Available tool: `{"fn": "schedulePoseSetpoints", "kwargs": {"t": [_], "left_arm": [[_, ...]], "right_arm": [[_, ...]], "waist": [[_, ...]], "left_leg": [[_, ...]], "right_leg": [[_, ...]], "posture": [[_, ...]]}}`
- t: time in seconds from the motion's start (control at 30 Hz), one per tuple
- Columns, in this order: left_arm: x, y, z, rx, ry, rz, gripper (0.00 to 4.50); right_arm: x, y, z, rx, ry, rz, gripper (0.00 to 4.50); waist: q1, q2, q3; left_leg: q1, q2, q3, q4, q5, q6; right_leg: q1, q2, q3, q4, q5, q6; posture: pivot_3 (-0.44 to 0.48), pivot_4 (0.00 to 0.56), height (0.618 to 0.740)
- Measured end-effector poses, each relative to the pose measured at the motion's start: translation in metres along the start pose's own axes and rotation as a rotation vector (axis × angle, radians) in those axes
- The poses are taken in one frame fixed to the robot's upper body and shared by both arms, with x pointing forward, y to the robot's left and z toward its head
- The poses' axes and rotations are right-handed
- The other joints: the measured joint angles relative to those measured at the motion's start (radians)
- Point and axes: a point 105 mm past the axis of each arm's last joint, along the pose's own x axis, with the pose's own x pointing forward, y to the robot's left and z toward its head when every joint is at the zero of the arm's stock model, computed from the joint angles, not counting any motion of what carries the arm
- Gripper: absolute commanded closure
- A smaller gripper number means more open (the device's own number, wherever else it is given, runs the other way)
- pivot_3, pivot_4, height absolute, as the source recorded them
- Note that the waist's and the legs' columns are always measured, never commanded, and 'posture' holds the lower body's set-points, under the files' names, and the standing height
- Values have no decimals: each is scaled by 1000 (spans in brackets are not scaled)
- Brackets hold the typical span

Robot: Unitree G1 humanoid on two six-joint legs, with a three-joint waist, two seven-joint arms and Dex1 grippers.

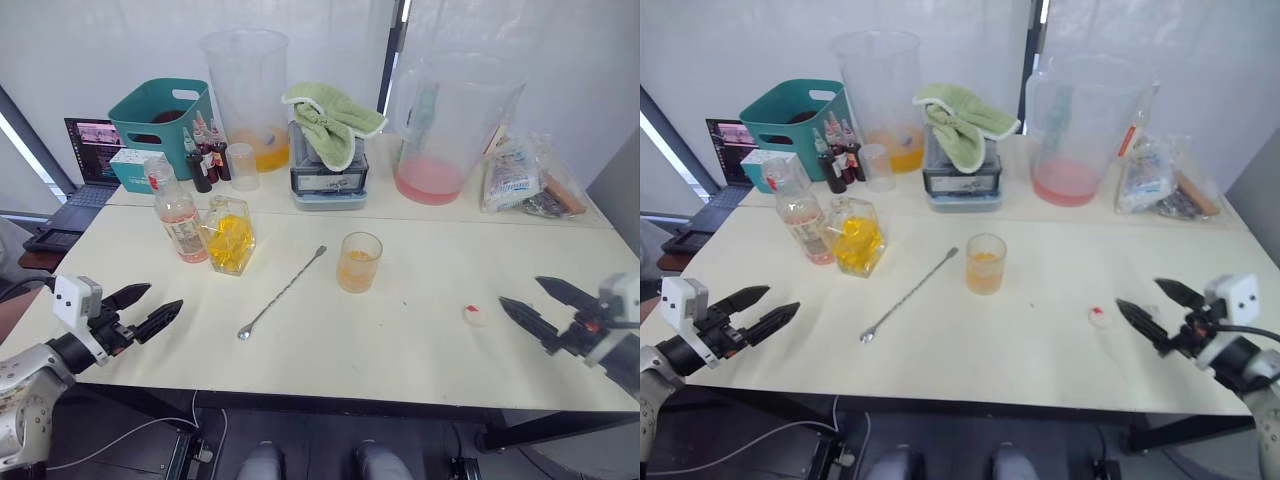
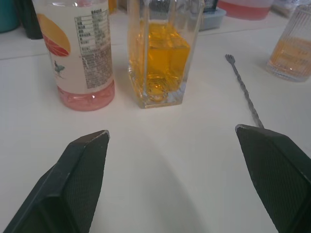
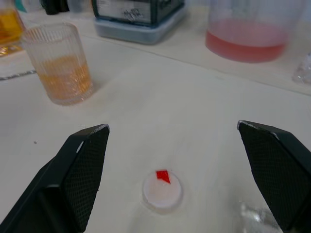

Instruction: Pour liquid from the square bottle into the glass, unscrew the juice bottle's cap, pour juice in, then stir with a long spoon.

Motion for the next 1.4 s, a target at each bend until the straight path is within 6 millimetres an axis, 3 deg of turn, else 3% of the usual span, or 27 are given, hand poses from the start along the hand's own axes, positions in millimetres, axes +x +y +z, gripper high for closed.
{"fn": "schedulePoseSetpoints", "kwargs": {"t": [0.2, 0.37, 0.5, 0.73, 0.87, 1.2, 1.4], "left_arm": [[31, -47, -4, -66, 21, -1, 108], [52, -72, 1, -99, 49, -25, 108], [71, -93, -7, -66, 150, -74, 108], [94, -99, -28, 79, 359, -37, 108], [102, -97, -29, 112, 379, -4, 1098], [102, -90, -30, 124, 401, -16, 4379], [101, -91, -27, 104, 367, -106, 4466]], "right_arm": [[27, 36, 22, -19, 6, 276, 0], [35, 58, 31, -37, 26, 456, 0], [38, 72, 33, -59, 65, 576, 0], [39, 82, 34, -45, 73, 634, 0], [39, 84, 35, -46, 69, 637, 0], [39, 84, 31, -32, 81, 607, 0], [39, 86, 30, -28, 80, 601, 0]], "waist": [[8, 0, 0], [11, 0, 0], [17, 0, 0], [23, 0, 0], [25, 0, 0], [27, 1, -1], [27, 1, -1]], "left_leg": [[-1, -1, -1, 0, 0, 0], [-1, -1, -1, 1, 0, 0], [-1, -2, -1, 1, 0, 0], [-2, -2, -1, 1, 0, 0], [-1, -2, -1, 1, 0, 0], [-1, -2, -1, 0, 0, 0], [-2, -2, -1, 0, 0, 0]], "right_leg": [[0, -1, 0, 0, 0, 0], [0, 0, 0, -1, 0, 0], [0, 0, 0, -2, 0, 0], [1, 0, 0, -4, 0, 1], [1, 0, 0, -4, 0, 1], [2, 0, 0, -5, 0, 1], [1, -1, 0, -6, 0, 1]], "posture": [[0, 150, 740], [0, 150, 740], [0, 150, 740], [0, 150, 740], [0, 150, 740], [0, 150, 740], [0, 150, 740]]}}
